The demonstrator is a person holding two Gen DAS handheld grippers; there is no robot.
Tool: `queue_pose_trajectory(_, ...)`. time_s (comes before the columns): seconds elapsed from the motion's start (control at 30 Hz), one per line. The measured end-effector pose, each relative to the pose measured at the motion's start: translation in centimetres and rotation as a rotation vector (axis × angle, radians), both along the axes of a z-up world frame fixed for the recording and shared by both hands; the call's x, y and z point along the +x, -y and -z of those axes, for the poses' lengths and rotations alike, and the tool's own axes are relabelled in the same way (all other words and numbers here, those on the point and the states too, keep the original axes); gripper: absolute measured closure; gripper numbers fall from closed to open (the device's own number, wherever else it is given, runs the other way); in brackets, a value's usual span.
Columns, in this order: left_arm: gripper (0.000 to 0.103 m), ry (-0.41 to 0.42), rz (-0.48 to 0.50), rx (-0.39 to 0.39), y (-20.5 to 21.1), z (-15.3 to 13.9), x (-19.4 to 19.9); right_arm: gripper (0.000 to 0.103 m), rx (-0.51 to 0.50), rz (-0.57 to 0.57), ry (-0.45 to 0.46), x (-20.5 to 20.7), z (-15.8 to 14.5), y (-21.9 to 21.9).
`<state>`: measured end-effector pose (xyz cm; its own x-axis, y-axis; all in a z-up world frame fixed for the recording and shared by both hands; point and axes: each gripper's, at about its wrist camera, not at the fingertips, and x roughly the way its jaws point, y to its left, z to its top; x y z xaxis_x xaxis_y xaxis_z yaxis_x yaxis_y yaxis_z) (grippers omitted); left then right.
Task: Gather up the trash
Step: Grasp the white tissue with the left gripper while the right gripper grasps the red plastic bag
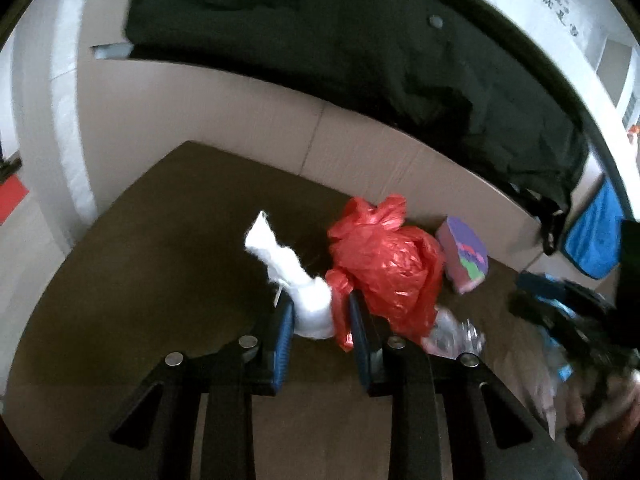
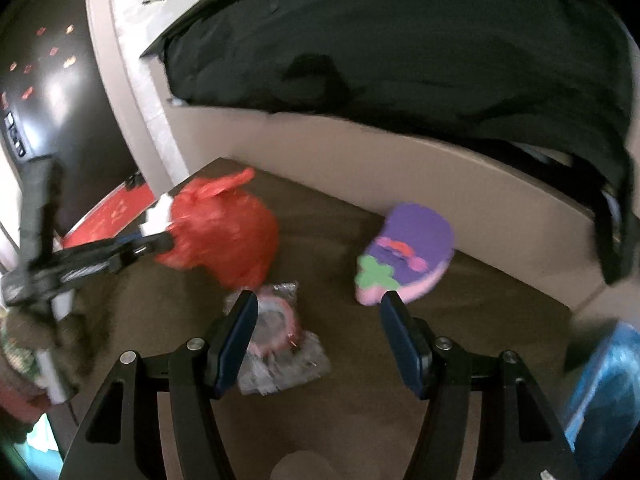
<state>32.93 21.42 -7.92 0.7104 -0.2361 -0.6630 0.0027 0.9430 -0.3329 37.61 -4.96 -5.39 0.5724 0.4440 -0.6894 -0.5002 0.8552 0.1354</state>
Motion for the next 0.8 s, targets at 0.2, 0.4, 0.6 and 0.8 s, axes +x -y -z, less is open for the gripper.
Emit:
queue_pose_trajectory(0.2,0.075,-0.048,0.050,-0.043,-0.8,0.4,-4.5,0.042,-0.023,-0.094,-0.030,-0.8,1.5,-4.0)
queue_pose_trajectory(0.4,0.062,-0.053,0.062,-0.064,-1.2,0.9,-7.4,0.042,-0.016,-0.201,-0.032,-2.0,1.2,-6.7)
queue_pose_trajectory(0.6,0.051,-0.029,0.051,-0.109,-2.9,0.4,-9.2,0.042,0.011,-0.206,-0.026,-3.0,0.6,-6.6)
queue_pose_trajectory(0.8,0.050,-0.009,-0.069,-0.090,-5.9,-0.4,-11.0,0.042,0.044,-0.281,-0.030,-4.9,-0.1,-7.5)
